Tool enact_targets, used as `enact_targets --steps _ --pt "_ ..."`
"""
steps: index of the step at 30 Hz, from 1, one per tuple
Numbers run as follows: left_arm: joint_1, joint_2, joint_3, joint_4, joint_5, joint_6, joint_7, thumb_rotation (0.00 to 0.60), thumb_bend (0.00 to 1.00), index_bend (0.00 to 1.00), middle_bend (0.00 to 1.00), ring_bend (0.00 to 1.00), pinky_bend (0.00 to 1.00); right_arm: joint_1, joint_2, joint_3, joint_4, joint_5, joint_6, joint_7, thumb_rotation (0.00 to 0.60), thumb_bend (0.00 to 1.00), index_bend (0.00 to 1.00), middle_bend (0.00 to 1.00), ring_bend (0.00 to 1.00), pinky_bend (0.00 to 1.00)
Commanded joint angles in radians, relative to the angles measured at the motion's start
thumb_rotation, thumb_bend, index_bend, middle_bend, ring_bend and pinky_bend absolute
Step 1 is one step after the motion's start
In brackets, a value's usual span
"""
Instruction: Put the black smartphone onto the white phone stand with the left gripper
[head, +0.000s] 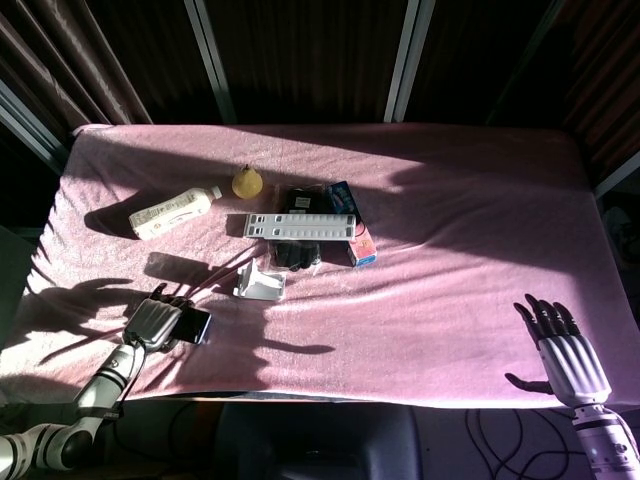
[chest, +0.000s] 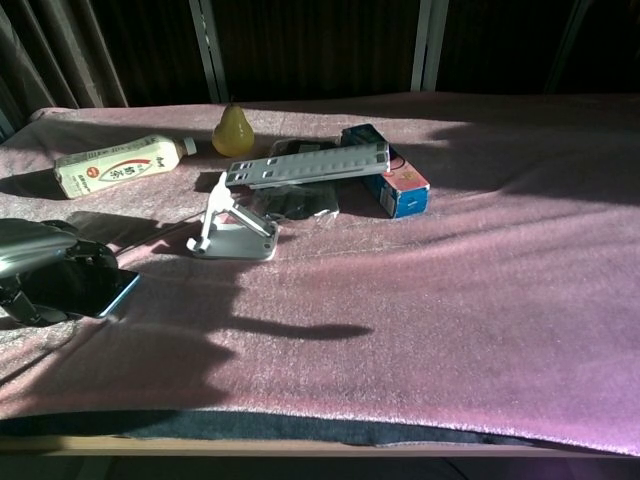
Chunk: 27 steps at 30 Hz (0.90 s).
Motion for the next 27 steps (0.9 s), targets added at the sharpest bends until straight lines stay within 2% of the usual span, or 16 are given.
enact_targets --steps 1,8,12,17,22,27 --pt "0.032 -0.009 -0.007 0.024 0.071 0.055 -0.061 0.600 0.39 0.86 1.00 0.63 0.06 0.000 0.000 0.000 0.000 0.000 0.001 0.001 0.600 0.17 0.00 0.00 0.00 0.00" --pt "0.084 -0.017 -0.018 0.067 0.187 0.142 -0.203 0.600 0.39 0.87 1.00 0.64 0.08 -0.001 -0.001 -0.001 0.001 -0.003 0.001 -0.002 0.600 0.17 0.00 0.00 0.00 0.00" --pt "0.122 -0.029 -0.039 0.084 0.260 0.214 -0.363 0.600 0.39 0.87 1.00 0.64 0.09 -0.001 -0.001 -0.001 0.001 -0.004 0.001 0.000 0.600 0.17 0.00 0.00 0.00 0.00" --pt "0.166 -0.033 -0.099 0.047 0.295 0.279 -0.690 0.600 0.39 0.87 1.00 0.64 0.11 0.001 -0.002 -0.002 0.002 -0.005 -0.001 0.000 0.600 0.17 0.00 0.00 0.00 0.00" --pt "0.144 0.028 -0.152 -0.021 0.336 0.219 -1.044 0.600 0.40 0.87 1.00 0.64 0.12 0.001 -0.002 -0.004 0.001 -0.008 -0.002 0.003 0.600 0.17 0.00 0.00 0.00 0.00" --pt "0.099 0.027 -0.180 0.039 0.420 0.192 -1.282 0.600 0.40 0.87 1.00 0.63 0.12 0.001 -0.001 -0.002 0.003 -0.003 -0.005 0.003 0.600 0.17 0.00 0.00 0.00 0.00"
